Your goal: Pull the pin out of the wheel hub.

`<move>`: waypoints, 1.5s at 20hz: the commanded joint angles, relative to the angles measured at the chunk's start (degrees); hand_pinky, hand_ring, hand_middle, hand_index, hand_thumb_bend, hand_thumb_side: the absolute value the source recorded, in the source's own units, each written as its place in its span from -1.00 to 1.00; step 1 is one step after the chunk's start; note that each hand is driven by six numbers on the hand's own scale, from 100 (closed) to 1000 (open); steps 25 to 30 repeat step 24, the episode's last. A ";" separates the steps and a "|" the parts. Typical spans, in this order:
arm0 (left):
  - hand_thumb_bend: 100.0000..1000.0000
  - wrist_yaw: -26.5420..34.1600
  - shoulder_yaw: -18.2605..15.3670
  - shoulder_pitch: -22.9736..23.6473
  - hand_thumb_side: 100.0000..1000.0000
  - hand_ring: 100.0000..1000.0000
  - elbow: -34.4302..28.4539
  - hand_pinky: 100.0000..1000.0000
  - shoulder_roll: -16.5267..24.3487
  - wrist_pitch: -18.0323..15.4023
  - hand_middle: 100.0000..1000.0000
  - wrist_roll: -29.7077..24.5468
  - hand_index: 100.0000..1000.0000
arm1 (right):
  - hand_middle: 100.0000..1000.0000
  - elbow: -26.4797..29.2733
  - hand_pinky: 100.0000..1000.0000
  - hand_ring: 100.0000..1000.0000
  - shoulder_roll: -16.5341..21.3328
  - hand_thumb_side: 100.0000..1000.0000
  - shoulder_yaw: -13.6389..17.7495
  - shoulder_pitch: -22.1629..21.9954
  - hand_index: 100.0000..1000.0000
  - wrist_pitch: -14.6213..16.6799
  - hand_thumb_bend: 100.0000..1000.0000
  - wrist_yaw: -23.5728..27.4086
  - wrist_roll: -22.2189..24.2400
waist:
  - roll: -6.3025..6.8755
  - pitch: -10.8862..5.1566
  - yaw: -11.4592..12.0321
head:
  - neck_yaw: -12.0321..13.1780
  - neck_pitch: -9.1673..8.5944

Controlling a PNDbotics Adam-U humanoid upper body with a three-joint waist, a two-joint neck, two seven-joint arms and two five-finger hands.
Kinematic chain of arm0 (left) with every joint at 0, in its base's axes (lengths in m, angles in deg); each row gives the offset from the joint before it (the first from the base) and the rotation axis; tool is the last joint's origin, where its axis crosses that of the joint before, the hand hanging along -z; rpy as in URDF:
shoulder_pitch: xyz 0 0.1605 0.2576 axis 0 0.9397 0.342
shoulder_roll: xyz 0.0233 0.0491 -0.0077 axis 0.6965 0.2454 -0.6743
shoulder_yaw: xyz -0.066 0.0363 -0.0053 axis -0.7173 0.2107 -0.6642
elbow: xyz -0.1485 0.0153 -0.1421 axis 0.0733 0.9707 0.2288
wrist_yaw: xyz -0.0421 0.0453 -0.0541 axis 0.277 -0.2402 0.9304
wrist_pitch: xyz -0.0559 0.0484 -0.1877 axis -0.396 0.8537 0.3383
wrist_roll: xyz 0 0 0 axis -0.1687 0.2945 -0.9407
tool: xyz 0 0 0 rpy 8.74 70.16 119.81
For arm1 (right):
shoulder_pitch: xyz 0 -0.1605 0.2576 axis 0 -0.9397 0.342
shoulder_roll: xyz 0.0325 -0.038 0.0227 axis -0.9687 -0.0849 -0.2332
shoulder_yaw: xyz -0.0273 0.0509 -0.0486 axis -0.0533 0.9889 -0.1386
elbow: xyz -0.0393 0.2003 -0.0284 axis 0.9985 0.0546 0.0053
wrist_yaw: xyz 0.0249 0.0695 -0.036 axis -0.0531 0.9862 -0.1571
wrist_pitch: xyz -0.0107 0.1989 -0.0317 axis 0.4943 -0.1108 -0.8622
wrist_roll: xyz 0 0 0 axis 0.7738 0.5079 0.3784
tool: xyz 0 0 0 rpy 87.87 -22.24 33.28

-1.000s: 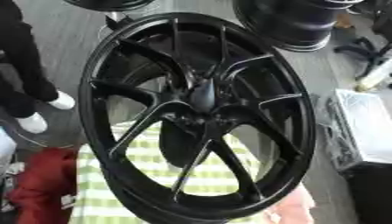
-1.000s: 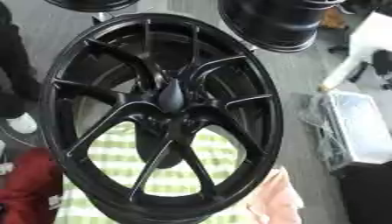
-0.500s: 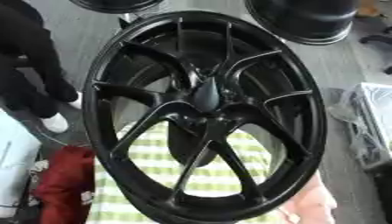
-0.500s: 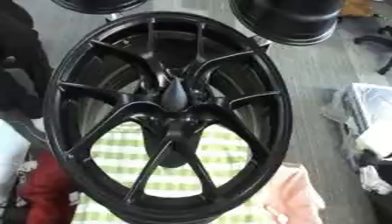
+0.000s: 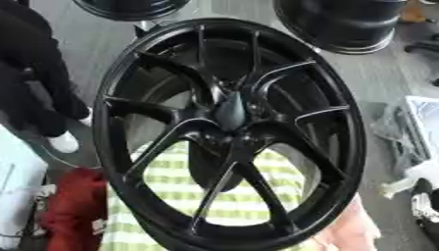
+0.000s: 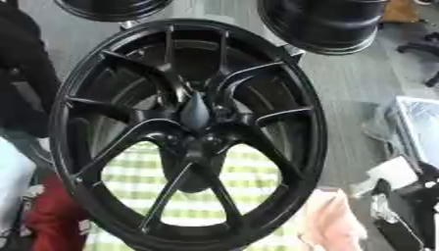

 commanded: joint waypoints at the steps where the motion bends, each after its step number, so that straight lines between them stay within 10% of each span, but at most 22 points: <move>1: -0.90 -0.28 -0.22 -0.37 0.73 0.17 -1.18 0.16 0.93 0.00 0.52 -0.29 0.49 | 0.74 0.67 1.00 0.84 0.15 0.43 0.59 0.02 0.89 -3.14 -1.00 1.13 -1.12 | 0.36 -0.38 0.00 | 0.03 -0.81; 10: -0.90 -0.24 -0.09 -0.32 0.73 0.17 -1.17 0.16 1.05 0.12 0.52 -0.48 0.49 | 0.63 0.67 1.00 0.76 -0.12 0.07 0.96 0.53 0.77 -9.18 -1.00 5.58 -8.45 | 0.11 -0.05 0.00 | -0.23 -0.86; 15: -0.90 -0.33 0.40 -1.44 0.70 0.17 -1.71 0.16 1.12 0.03 0.52 -0.93 0.49 | 0.40 0.67 1.00 0.54 1.58 0.02 -4.52 3.45 0.54 6.02 -1.00 14.73 -10.92 | 0.25 -0.11 0.34 | -0.49 -0.84; 19: -0.89 -0.52 1.31 -3.32 0.68 0.18 -2.56 0.16 0.89 -0.10 0.52 -1.75 0.49 | 0.42 0.67 1.00 0.54 4.63 0.06 -10.72 6.84 0.54 16.26 -1.00 23.77 -2.37 | 0.22 -0.35 0.73 | -0.99 -0.78; 24: -0.89 -1.09 2.34 -5.42 0.65 0.18 -3.21 0.17 0.42 -0.20 0.53 -2.80 0.49 | 0.35 0.67 1.00 0.48 8.69 0.07 -11.61 11.17 0.47 16.93 -1.00 37.00 7.39 | 0.05 -0.59 1.10 | -0.89 -0.83; 30: -0.89 -1.09 2.34 -5.42 0.65 0.18 -3.21 0.17 0.42 -0.20 0.53 -2.80 0.49 | 0.35 0.67 1.00 0.48 8.69 0.07 -11.61 11.17 0.47 16.93 -1.00 37.00 7.39 | 0.05 -0.59 1.10 | -0.89 -0.83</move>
